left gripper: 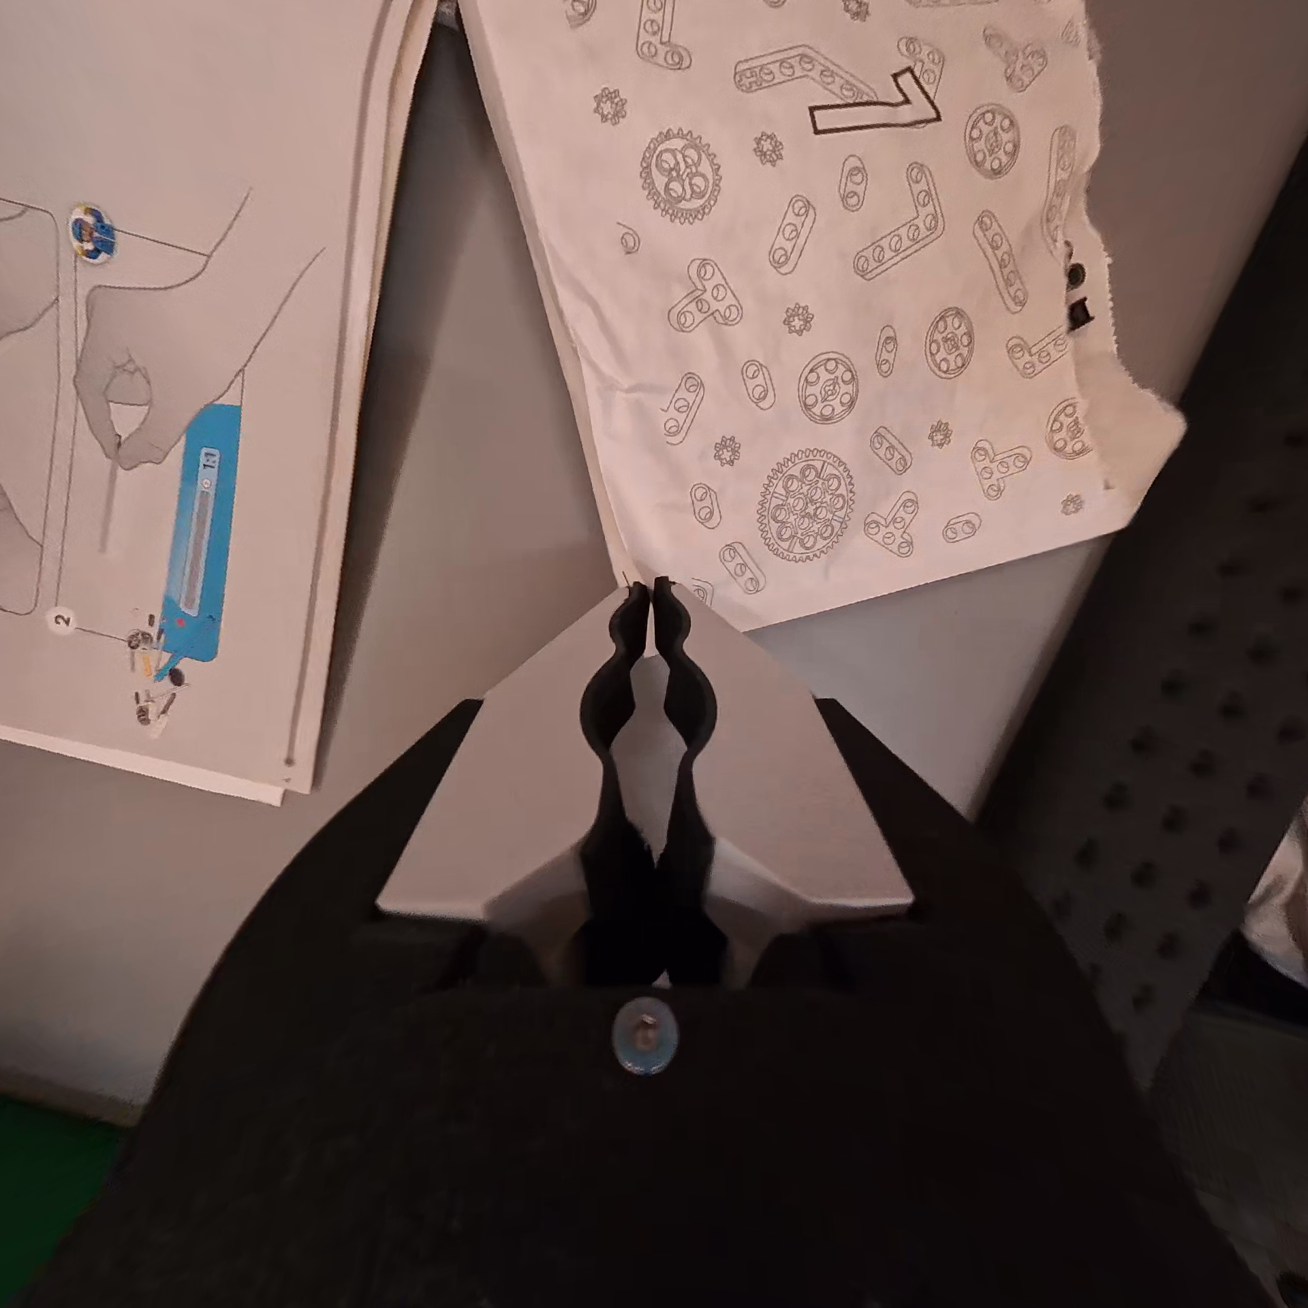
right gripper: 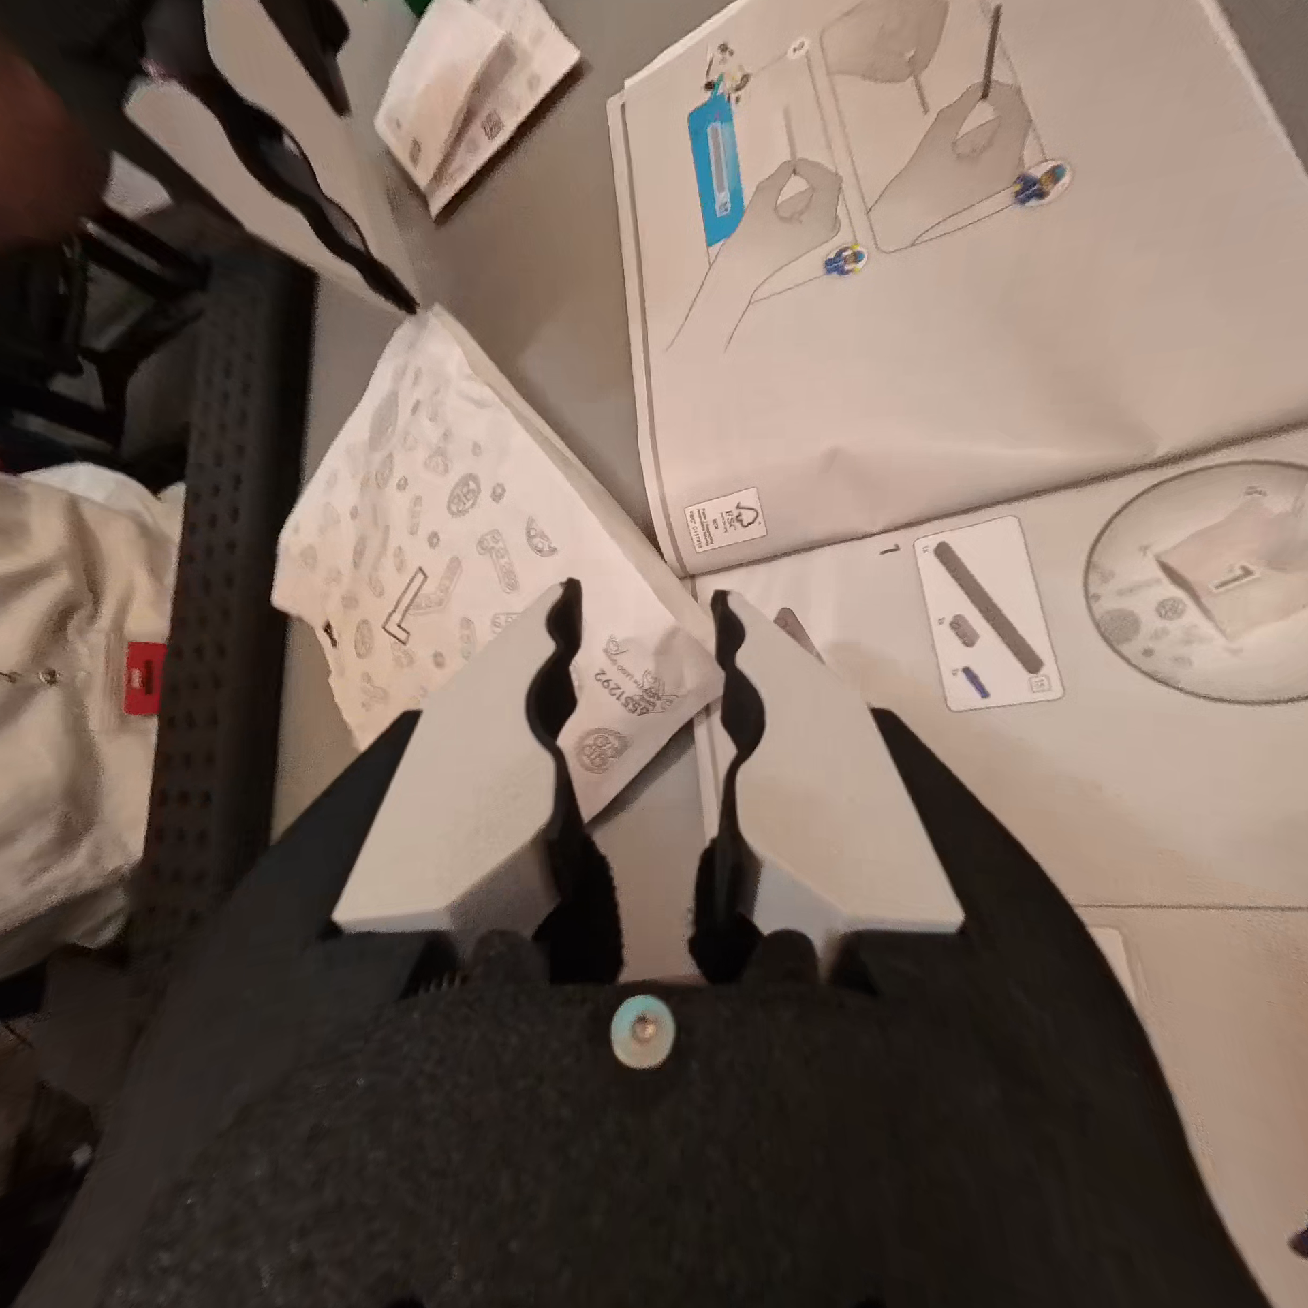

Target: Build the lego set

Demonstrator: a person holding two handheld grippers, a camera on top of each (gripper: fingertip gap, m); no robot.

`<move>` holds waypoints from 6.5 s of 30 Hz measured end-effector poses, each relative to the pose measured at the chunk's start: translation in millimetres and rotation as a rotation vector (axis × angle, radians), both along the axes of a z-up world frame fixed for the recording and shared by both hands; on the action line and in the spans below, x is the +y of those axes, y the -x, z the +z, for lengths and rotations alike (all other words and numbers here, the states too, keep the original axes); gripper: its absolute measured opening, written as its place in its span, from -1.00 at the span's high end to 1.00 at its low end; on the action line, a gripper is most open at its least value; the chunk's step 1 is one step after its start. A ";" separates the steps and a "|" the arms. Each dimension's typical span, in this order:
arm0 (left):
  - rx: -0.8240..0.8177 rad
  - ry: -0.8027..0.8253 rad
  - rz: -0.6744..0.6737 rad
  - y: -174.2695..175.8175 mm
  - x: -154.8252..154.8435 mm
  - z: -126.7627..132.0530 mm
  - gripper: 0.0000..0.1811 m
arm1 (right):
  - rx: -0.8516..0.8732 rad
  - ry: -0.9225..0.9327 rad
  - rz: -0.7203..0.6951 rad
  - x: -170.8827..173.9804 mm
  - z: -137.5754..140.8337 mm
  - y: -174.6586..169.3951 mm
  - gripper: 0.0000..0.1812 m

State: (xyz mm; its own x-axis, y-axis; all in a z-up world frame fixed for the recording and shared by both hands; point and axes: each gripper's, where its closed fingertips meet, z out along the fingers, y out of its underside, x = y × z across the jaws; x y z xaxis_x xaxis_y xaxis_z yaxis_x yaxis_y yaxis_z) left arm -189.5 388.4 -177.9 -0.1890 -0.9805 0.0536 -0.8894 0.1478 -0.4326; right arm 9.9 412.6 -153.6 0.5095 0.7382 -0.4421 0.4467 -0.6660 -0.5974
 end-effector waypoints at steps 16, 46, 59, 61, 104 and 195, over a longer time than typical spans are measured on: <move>0.014 0.030 -0.077 -3.5 41.4 10.8 1.00 | -0.186 0.024 0.270 -41.5 -7.4 5.8 0.99; -0.230 -0.572 -0.215 -40.5 16.2 142.9 1.00 | -0.626 -0.773 0.051 -100.0 122.2 -18.3 0.99; -0.260 -0.748 -0.277 -40.9 -0.9 173.3 1.00 | -0.686 -0.860 0.054 -119.0 155.6 -17.0 1.00; -0.264 -0.795 -0.265 -39.5 4.7 183.9 1.00 | -0.658 -0.871 0.049 -120.5 165.0 -10.2 1.00; -0.964 0.296 -0.117 -19.7 -41.5 249.8 1.00 | -0.354 -0.981 -0.254 -151.9 245.9 5.0 0.84; -0.931 0.174 -0.267 -14.7 -69.1 254.7 1.00 | -0.655 -1.102 -0.149 -155.8 179.3 49.6 0.90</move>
